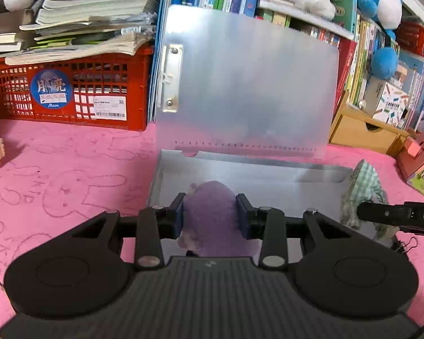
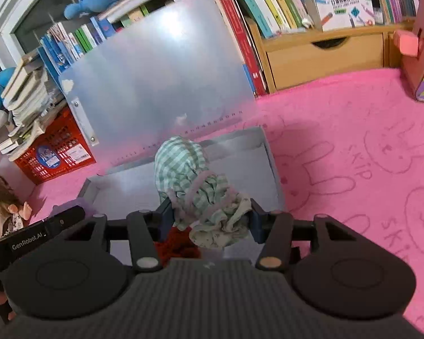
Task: Organize objects
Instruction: 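Lower both items into the white box and open both grippers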
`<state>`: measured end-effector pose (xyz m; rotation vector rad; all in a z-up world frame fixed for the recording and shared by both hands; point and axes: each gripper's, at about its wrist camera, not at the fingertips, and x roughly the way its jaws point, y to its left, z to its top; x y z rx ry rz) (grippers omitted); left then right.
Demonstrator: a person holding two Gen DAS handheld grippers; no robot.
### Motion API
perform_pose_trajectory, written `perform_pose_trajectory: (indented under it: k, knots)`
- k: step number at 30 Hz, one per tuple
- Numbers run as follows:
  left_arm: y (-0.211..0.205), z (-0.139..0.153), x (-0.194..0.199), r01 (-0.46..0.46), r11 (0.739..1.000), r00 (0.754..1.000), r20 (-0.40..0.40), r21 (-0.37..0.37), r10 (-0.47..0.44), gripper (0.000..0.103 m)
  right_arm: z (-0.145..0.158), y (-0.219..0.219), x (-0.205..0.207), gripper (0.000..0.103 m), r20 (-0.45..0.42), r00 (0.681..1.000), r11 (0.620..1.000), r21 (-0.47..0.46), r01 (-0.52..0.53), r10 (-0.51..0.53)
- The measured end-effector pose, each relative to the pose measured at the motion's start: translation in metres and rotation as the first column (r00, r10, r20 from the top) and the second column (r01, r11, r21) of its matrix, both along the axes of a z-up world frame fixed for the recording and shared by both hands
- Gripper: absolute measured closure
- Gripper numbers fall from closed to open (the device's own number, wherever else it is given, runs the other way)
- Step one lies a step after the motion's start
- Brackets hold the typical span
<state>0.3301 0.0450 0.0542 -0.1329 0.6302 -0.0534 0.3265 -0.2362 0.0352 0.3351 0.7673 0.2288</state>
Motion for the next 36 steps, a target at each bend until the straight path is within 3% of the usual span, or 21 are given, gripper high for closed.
perform_pose_trajectory:
  k: [10, 12, 14, 16, 23, 28, 36]
  knots:
    - [-0.010, -0.016, 0.008, 0.027, 0.998, 0.999, -0.027, 0.055, -0.026, 0.059, -0.007, 0.008, 0.005, 0.043, 0.000, 1.000, 0.999, -0.044, -0.031, 0.031]
    - [-0.011, -0.016, 0.007, 0.030, 0.998, 0.999, -0.025, 0.052, -0.028, 0.059, -0.006, 0.010, 0.004, 0.028, 0.010, 0.999, 0.998, -0.050, -0.041, 0.041]
    - [-0.012, -0.013, 0.003, 0.030, 0.998, 1.000, -0.007, 0.049, -0.029, 0.052, -0.004, 0.010, 0.000, 0.019, 0.037, 0.998, 0.998, -0.036, -0.048, 0.050]
    - [-0.012, -0.009, -0.003, 0.038, 0.998, 0.999, 0.021, 0.041, -0.039, 0.034, 0.001, 0.010, -0.006, 0.016, 0.067, 0.996, 0.998, -0.026, -0.055, 0.056]
    - [-0.016, 0.007, -0.021, 0.049, 0.996, 0.997, 0.059, 0.075, -0.053, 0.023, 0.024, 0.008, -0.037, 0.011, 0.165, 0.986, 1.000, -0.020, -0.024, 0.027]
    - [-0.017, 0.017, -0.048, 0.072, 0.996, 0.995, 0.066, 0.053, -0.076, 0.020, 0.032, 0.002, -0.069, 0.010, 0.213, 0.977, 1.000, 0.018, -0.026, 0.022]
    - [-0.028, 0.026, -0.098, 0.139, 0.988, 0.983, 0.114, 0.071, -0.146, 0.019, 0.035, 0.004, -0.120, 0.009, 0.283, 0.958, 0.997, -0.071, -0.018, 0.037]
